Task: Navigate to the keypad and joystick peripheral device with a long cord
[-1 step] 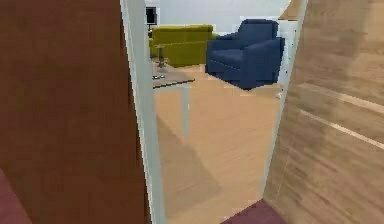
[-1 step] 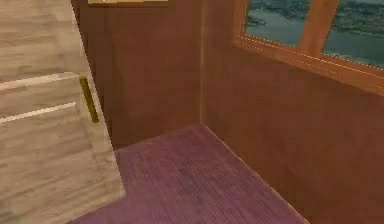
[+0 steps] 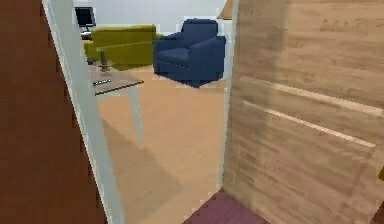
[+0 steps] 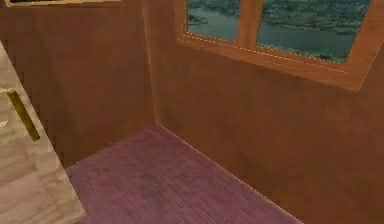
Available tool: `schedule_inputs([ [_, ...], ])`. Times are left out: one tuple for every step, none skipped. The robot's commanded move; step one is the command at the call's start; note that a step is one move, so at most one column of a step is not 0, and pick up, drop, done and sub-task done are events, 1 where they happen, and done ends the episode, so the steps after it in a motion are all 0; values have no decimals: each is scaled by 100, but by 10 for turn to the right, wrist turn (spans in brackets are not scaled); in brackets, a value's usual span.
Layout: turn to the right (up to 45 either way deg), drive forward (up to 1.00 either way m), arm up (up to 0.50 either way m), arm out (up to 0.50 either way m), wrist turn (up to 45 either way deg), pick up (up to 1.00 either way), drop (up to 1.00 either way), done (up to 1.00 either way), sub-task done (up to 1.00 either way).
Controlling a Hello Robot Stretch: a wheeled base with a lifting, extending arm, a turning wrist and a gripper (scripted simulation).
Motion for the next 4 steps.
schedule_inputs([
  [0,80,0,0,0,0,0,0,0],
  [-390,0,0,0,0,0,0,0,0],
  [0,45,0,0,0,0,0,0,0],
  [450,0,0,0,0,0,0,0,0],
])
